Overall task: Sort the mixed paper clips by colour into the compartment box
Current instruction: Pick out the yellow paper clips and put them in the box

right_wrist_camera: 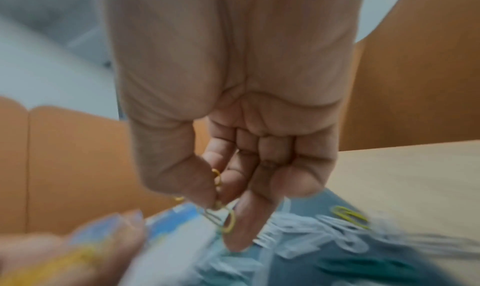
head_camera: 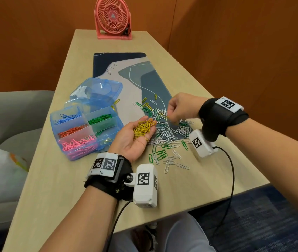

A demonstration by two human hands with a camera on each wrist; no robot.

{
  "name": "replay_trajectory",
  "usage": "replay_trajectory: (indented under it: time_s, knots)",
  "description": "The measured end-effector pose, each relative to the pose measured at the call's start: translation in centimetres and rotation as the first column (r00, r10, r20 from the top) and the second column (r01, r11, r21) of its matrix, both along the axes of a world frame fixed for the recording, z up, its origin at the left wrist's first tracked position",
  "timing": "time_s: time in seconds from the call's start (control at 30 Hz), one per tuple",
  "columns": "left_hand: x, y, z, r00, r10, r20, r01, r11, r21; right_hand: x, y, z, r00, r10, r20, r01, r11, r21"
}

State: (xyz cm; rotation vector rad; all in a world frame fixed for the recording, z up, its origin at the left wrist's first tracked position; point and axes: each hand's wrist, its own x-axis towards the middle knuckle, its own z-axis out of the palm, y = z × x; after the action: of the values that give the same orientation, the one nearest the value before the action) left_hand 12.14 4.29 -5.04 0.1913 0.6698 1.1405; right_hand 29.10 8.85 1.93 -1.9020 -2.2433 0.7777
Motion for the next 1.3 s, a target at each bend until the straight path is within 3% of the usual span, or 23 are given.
replay_trajectory:
  time_s: [0.07, 0.13, 0.33, 0.43, 0.6, 0.73, 0.83, 0.9, 1.1, 1.3]
  knots:
    - [0.0, 0.0, 0.0, 1.0, 0.0, 0.008, 0.001, 1.0, -0.006, -0.7, -0.2, 0.9, 0.986, -0.005, -0.169, 0.002, 1.0, -0.021]
    - [0.0, -0.1, 0.1, 0.999, -0.005, 0.04, 0.006, 1.0, -0.011, -1.9, -0.5, 1.5, 0.969, 0.054, -0.24, -0.06, 0.998, -0.018]
    - [-0.1, 0.0, -0.1, 0.98, -0.012, 0.2, 0.013, 1.0, -0.008, -4.7, -1.2, 1.8, 0.962, 0.204, -0.182, -0.207, 0.978, 0.002]
    - [-0.1, 0.1, 0.0, 0.979, -0.005, 0.206, 0.009, 1.0, -0.017, -4.9, -1.1, 1.5, 0.958, 0.224, -0.178, -0.23, 0.973, -0.015]
    - [-0.2, -0.2, 0.3, 0.99, -0.026, 0.14, 0.03, 0.999, -0.03, -4.0, -0.1, 2.1, 0.94, 0.159, -0.303, -0.177, 0.984, -0.034]
    - [-0.1, 0.0, 0.3, 0.994, -0.014, 0.106, 0.02, 0.998, -0.059, -2.9, 1.9, 1.5, 0.988, 0.078, -0.134, -0.067, 0.994, 0.085]
    - [0.0, -0.1, 0.4, 0.997, -0.008, 0.077, 0.011, 0.999, -0.043, -2.6, 2.9, 0.3, 0.981, 0.103, 0.166, -0.122, 0.986, 0.112]
    - [0.0, 0.0, 0.4, 0.998, 0.001, 0.069, 0.002, 0.999, -0.037, -2.4, 3.1, -0.5, 0.95, 0.144, 0.276, -0.171, 0.982, 0.077]
    - [-0.1, 0.1, 0.1, 0.999, 0.015, 0.034, -0.013, 0.999, -0.043, -1.1, 2.5, -0.9, 0.938, 0.155, 0.309, -0.172, 0.985, 0.028]
    - [-0.1, 0.0, 0.2, 1.0, 0.026, 0.012, -0.025, 0.998, -0.05, -0.7, 3.9, -1.3, 0.966, 0.041, 0.255, -0.082, 0.985, 0.152]
